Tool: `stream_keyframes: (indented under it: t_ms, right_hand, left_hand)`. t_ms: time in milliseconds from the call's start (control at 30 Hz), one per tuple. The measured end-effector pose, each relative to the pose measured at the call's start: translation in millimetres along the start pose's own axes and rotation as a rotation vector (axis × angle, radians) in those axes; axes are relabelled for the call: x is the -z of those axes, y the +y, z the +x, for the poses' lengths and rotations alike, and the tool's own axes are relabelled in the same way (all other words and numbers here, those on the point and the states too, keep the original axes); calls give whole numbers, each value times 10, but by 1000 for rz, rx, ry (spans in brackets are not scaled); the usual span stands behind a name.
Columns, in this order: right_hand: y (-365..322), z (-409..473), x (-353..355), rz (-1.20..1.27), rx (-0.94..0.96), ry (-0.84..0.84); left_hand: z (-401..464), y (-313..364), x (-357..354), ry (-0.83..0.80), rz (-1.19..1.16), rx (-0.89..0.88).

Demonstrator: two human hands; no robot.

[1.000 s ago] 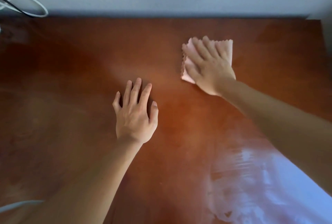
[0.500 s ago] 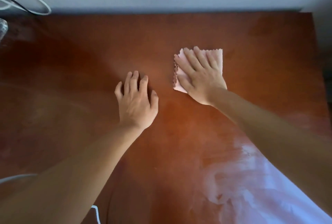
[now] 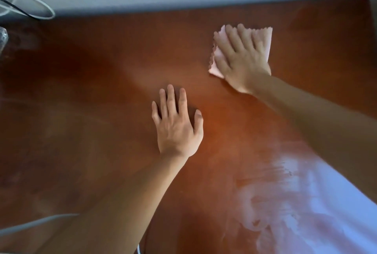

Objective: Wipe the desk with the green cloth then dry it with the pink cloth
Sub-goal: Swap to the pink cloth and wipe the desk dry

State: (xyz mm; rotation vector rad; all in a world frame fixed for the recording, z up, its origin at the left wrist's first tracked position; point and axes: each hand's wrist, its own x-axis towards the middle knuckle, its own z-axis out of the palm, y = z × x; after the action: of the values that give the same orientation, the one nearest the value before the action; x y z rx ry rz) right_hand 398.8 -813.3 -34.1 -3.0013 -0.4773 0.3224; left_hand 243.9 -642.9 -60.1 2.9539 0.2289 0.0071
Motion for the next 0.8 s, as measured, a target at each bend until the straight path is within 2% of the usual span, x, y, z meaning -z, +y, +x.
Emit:
stream_keyframes:
  t_ms: [167, 267, 400, 500, 633, 800]
  right_hand:
    - [-282, -988, -233, -37, 183, -93]
    - [-150, -873, -241, -82, 231, -131]
    - [4, -297, -135, -69, 128, -56]
    - [-33, -218, -166, -36, 69, -19]
    - [-296, -831, -323, 9, 74, 5]
    - [-503, -1544, -478, 26, 164, -63]
  left_hand:
    - [-10, -14, -12, 15, 3, 0]
    - [-12, -1, -19, 25, 3, -6]
    - [-2, -11, -41, 47, 1, 7]
    - [-2, -6, -52, 59, -2, 9]
    - [-8, 0, -18, 36, 3, 5]
    - [-12, -1, 10, 19, -6, 6]
